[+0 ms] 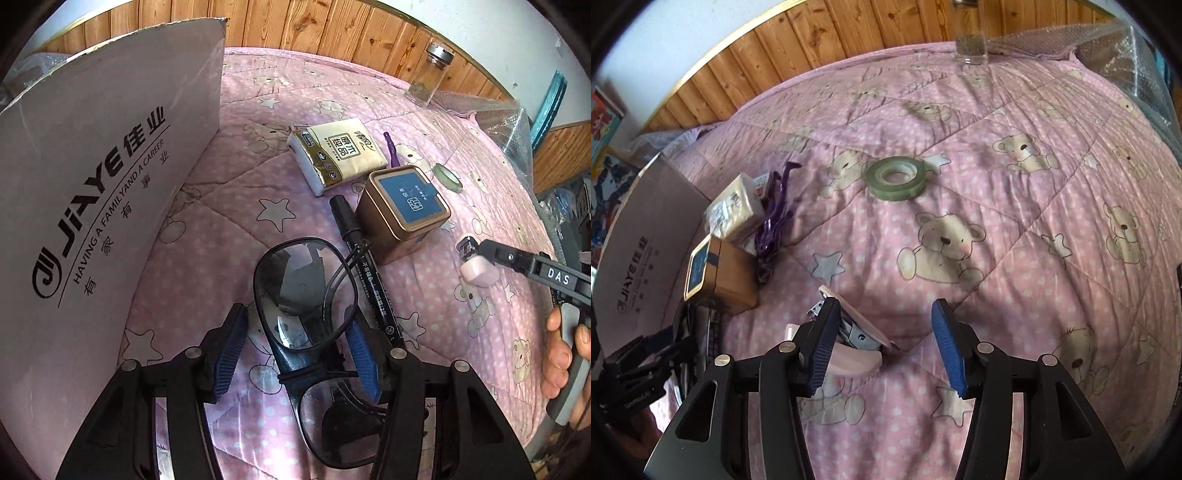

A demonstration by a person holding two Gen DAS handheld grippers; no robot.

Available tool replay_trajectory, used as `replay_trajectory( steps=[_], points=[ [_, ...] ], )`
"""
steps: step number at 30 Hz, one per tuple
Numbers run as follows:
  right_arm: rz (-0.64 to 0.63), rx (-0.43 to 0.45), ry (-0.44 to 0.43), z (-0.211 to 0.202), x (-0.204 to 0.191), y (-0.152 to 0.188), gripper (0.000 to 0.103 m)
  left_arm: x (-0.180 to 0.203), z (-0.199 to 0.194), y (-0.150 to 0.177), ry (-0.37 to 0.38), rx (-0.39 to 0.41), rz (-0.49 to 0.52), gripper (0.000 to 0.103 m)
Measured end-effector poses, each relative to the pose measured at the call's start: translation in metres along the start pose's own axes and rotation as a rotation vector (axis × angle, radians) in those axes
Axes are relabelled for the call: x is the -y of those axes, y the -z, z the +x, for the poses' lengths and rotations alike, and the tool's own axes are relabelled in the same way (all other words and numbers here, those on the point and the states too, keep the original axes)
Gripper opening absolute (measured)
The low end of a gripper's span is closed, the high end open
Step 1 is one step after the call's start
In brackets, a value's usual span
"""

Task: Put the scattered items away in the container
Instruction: 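Grasp the black glasses with the left tool while the right tool grasps the pink stapler, then carry the glasses and stapler with both tools over the box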

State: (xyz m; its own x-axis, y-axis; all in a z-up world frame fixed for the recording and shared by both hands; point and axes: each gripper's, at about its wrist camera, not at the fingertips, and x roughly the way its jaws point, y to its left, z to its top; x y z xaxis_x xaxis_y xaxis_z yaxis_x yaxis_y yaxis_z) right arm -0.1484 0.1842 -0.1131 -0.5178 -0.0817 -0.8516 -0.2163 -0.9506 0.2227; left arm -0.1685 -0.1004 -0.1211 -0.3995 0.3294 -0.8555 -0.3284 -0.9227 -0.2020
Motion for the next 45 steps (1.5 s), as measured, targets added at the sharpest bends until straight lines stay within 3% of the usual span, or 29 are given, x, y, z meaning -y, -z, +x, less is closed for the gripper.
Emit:
replay_trajectory(
  steps=[3,7,11,17,21,24,34,45],
  points=[
    [0.012,0.005,0.059,0.003,0.01,-0.01,0.055,0.002,-0.003,0.0,-0.008,-0.002,0.01,0.056],
    [0.053,0.056,-0.012,-0.017,0.026,-0.01,0.055,0.006,-0.018,0.004,-0.034,0.033,0.019,0.056],
    [-0.101,0.07,-0.104,-0.032,0.007,0.003,0.055,0.005,-0.033,0.009,-0.037,0.064,-0.003,0.059],
    [-0.306,0.003,-0.037,0.008,-0.016,0.01,0.055,0.001,-0.012,0.01,-0.025,-0.002,-0.045,0.063],
    [-0.365,0.023,-0.026,0.017,-0.026,0.012,0.054,0.011,-0.009,0.009,-0.052,-0.01,0.021,0.06],
    [-0.363,0.028,-0.022,0.018,-0.028,0.01,0.029,0.017,-0.01,0.012,-0.077,-0.003,0.054,0.045],
    [-0.239,0.025,-0.109,-0.004,-0.02,0.015,0.028,0.015,-0.027,0.015,-0.045,-0.004,0.0,0.04],
    [-0.175,0.051,-0.181,-0.034,-0.036,0.034,0.028,0.026,-0.064,0.023,-0.017,0.072,0.011,0.035]
  ],
)
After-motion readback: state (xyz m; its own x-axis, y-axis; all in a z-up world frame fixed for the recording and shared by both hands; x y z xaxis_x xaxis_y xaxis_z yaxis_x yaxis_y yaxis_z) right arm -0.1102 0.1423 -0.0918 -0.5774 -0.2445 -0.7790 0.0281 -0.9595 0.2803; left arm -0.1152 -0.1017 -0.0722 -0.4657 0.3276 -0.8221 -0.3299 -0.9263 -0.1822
